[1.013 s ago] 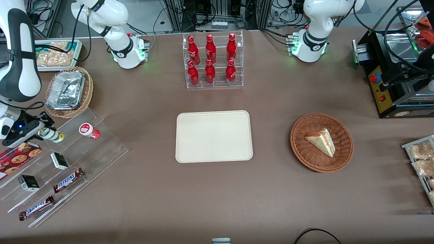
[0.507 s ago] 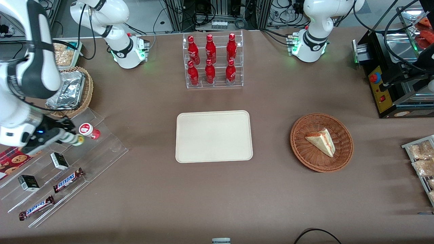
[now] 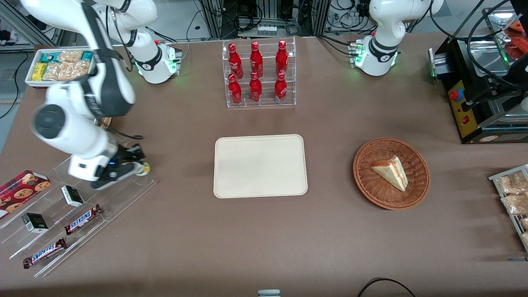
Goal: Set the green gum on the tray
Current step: 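Lift the gum jar and carry it over the cream tray, then lower the gum jar onto the tray and open the right gripper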
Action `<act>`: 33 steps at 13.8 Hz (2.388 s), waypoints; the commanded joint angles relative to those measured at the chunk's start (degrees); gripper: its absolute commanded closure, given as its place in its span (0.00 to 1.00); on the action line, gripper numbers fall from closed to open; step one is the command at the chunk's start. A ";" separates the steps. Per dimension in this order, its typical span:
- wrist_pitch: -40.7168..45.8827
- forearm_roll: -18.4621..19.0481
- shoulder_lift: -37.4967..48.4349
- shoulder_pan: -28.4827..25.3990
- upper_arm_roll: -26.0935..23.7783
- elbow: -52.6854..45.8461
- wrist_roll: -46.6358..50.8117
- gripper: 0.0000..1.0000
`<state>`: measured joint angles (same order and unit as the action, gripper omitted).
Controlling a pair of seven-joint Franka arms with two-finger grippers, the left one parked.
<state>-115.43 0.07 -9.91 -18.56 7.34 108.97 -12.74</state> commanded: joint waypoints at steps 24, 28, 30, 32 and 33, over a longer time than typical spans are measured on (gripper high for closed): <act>-11.84 -8.77 -29.81 -30.21 1.10 -23.01 53.51 1.00; -13.15 -7.55 -30.87 -31.01 1.28 -23.01 53.87 1.00; -13.33 -7.11 -31.04 -31.01 1.28 -22.93 53.87 1.00; -13.33 -5.35 -31.48 -31.01 1.19 -22.93 53.87 0.78; -13.42 -5.09 -31.57 -31.01 1.19 -23.01 53.87 0.58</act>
<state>-128.56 -6.44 -40.06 -49.06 7.99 87.97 40.06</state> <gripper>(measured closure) 0.414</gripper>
